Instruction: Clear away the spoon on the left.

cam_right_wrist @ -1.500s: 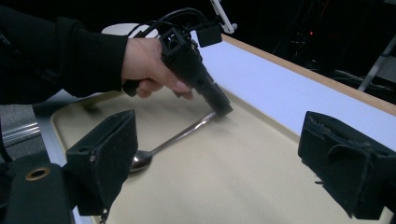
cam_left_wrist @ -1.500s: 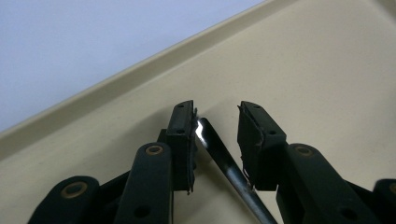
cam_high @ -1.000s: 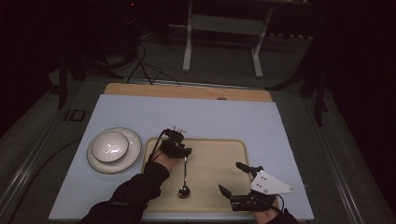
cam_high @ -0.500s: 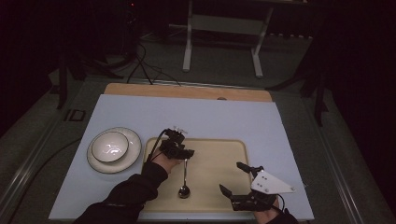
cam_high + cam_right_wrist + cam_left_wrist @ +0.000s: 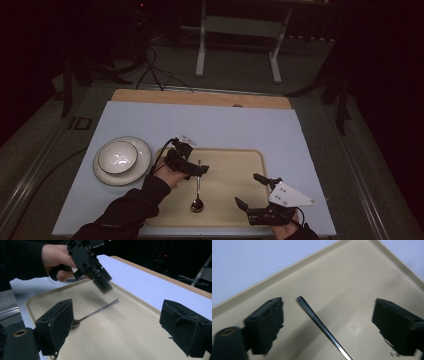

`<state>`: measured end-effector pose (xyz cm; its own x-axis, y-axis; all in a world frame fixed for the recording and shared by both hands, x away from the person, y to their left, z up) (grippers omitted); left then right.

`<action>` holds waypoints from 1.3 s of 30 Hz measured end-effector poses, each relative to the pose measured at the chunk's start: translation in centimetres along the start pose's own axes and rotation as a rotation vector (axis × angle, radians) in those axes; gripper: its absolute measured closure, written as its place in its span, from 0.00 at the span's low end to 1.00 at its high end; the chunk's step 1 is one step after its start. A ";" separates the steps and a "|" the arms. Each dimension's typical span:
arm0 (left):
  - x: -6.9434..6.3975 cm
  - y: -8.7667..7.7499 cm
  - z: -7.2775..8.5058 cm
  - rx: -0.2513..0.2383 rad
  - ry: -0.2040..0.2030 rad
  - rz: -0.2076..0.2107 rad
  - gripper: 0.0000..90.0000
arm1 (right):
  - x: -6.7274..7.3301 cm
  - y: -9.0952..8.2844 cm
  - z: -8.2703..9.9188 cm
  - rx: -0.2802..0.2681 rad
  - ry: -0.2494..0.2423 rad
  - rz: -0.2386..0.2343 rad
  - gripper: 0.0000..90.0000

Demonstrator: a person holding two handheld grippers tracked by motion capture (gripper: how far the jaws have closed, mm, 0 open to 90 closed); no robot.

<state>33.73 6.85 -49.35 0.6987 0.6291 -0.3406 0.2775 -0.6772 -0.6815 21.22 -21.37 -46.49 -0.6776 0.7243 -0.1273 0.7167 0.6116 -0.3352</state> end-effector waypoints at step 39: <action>-4.4 -8.5 3.6 -0.191 0.292 0.117 0.01 | 0.1 0.1 0.0 0.005 0.002 -0.003 0.13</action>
<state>25.91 11.22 -44.40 0.8844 0.4260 -0.1908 0.2833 -0.8147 -0.5059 21.26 -21.21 -46.55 -0.6792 0.7233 -0.1247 0.7140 0.6118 -0.3404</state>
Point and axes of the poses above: each handheld gripper's, and its own axes: y roughly forward along the jaws, z roughly out of its underside, x roughly to its left, the point moved 1 cm from there along y, roughly forward along the jaws, and after that the axes turned 9 degrees about z, right-handed, at the moved point
